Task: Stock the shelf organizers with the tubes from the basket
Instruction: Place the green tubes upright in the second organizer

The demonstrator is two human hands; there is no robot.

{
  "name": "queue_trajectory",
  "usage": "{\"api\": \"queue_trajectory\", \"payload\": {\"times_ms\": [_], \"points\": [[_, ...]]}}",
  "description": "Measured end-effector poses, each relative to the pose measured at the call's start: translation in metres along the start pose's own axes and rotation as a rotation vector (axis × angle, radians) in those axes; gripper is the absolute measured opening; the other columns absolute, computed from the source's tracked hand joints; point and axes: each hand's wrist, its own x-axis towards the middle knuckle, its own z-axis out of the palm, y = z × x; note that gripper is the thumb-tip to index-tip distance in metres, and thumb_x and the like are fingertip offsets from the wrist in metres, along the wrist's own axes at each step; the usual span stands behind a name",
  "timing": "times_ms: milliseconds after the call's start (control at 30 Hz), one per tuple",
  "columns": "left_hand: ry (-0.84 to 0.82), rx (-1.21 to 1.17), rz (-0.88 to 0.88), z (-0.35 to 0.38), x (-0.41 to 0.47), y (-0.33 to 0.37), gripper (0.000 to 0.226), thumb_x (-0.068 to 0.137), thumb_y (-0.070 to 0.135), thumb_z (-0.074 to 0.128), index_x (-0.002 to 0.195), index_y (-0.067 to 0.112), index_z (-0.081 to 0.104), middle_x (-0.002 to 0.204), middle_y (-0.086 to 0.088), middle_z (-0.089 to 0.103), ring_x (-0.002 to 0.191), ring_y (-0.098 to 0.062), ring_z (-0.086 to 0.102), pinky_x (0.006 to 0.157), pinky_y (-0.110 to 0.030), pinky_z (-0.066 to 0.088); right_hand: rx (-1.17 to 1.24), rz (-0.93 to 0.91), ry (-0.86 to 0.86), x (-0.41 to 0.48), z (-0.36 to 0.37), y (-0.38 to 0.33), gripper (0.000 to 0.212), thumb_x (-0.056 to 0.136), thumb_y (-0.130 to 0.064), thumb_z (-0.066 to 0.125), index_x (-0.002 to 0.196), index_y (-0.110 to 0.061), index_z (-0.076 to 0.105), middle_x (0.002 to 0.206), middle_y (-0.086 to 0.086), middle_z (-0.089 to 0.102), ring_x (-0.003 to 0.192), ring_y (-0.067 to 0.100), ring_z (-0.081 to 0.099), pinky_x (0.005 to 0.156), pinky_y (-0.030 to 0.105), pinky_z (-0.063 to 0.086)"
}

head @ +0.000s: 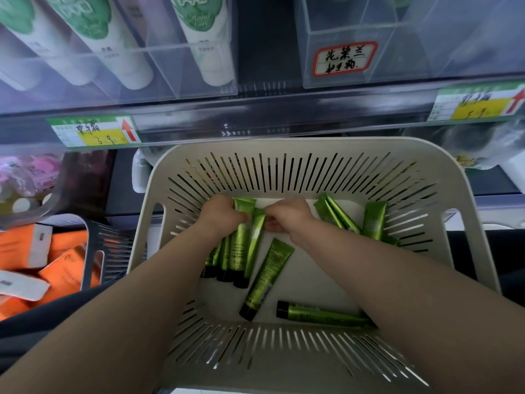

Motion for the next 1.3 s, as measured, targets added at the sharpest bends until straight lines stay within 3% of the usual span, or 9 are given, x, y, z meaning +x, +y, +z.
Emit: {"api": "queue_trajectory", "payload": {"times_ms": [67,167,300,433,567,833,1000,1133,1300], "points": [[-0.001,-0.01,0.035,-0.003,-0.005,0.001,0.014,0.079,0.017,0.071,0.079,0.004,0.066,0.07,-0.008,0.059,0.067,-0.023,0.055,0.063,-0.03,0.046,-0.006,-0.031,-0.005,-0.005,-0.004,-0.003,0.007,0.077,0.005,0.066,0.075,0.001,0.061,0.068,0.015,0.061,0.06,0.023,0.063,0.068,0.038,0.06],[0.005,-0.021,0.056,-0.007,-0.011,0.003,0.023,0.084,0.02,0.067,0.094,-0.001,0.066,0.085,-0.018,0.066,0.079,-0.03,0.062,0.074,-0.039,0.052,-0.021,-0.071,-0.004,-0.013,-0.01,-0.009,0.012,0.077,0.003,0.065,0.069,-0.003,0.059,0.068,0.014,0.062,0.063,0.023,0.064,0.07,0.037,0.059],[0.038,-0.038,0.081,-0.016,-0.026,0.013,0.033,0.088,0.027,0.061,0.089,-0.006,0.062,0.077,-0.018,0.06,0.074,-0.029,0.06,0.075,-0.044,0.052,-0.01,-0.118,0.0,-0.032,-0.02,-0.021,0.014,0.076,0.005,0.063,0.066,-0.004,0.06,0.07,0.014,0.062,0.064,0.023,0.063,0.067,0.034,0.059],[0.052,-0.137,0.119,-0.023,-0.041,0.024,0.031,0.09,0.026,0.058,0.093,-0.004,0.063,0.084,-0.023,0.063,0.084,-0.036,0.063,0.084,-0.053,0.052,-0.039,-0.171,0.017,-0.054,-0.032,-0.033,0.011,0.076,0.006,0.061,0.068,-0.002,0.061,0.069,0.013,0.061,0.061,0.02,0.06,0.064,0.031,0.057],[0.054,-0.208,0.189,-0.03,-0.067,0.042,0.034,0.091,0.026,0.057,0.1,-0.006,0.062,0.083,-0.022,0.061,0.076,-0.033,0.059,0.083,-0.051,0.05,-0.051,-0.259,0.025,-0.084,-0.05,-0.048,0.015,0.076,0.007,0.057,0.065,-0.003,0.058,0.071,0.016,0.058,0.065,0.023,0.057,0.077,0.039,0.055],[0.103,-0.218,0.303,-0.045,-0.127,0.084,0.024,0.09,0.023,0.059,0.071,0.011,0.053,0.059,-0.001,0.049,0.058,-0.021,0.048,0.066,-0.035,0.041,-0.07,-0.438,0.063,-0.149,-0.09,-0.068,0.009,0.078,0.002,0.061,0.069,0.0,0.064,0.076,0.02,0.064,0.072,0.03,0.064,0.075,0.041,0.056],[0.111,-0.176,0.404,-0.056,-0.165,0.116,0.031,0.092,0.024,0.056,0.099,-0.006,0.059,0.079,-0.014,0.056,0.074,-0.024,0.052,0.073,-0.04,0.043,-0.062,-0.529,0.091,-0.185,-0.117,-0.084,0.014,0.078,-0.002,0.062,0.066,-0.008,0.063,0.076,0.014,0.065,0.073,0.024,0.065,0.077,0.038,0.058],[0.17,-0.162,0.482,-0.061,-0.19,0.142,0.026,0.092,0.022,0.056,0.1,-0.003,0.062,0.093,-0.022,0.065,0.088,-0.035,0.062,0.088,-0.047,0.048,-0.037,-0.589,0.125,-0.21,-0.135,-0.099,0.012,0.078,-0.001,0.064,0.068,-0.008,0.066,0.077,0.015,0.068,0.071,0.023,0.066,0.074,0.036,0.059],[0.216,-0.163,0.552,-0.068,-0.216,0.167,0.024,0.092,0.019,0.056,0.096,-0.004,0.061,0.1,-0.026,0.065,0.095,-0.039,0.063,0.087,-0.051,0.051,0.002,-0.666,0.131,-0.236,-0.159,-0.114,0.012,0.077,-0.004,0.064,0.066,-0.009,0.065,0.068,0.012,0.064,0.067,0.022,0.064,0.074,0.037,0.059]]}}
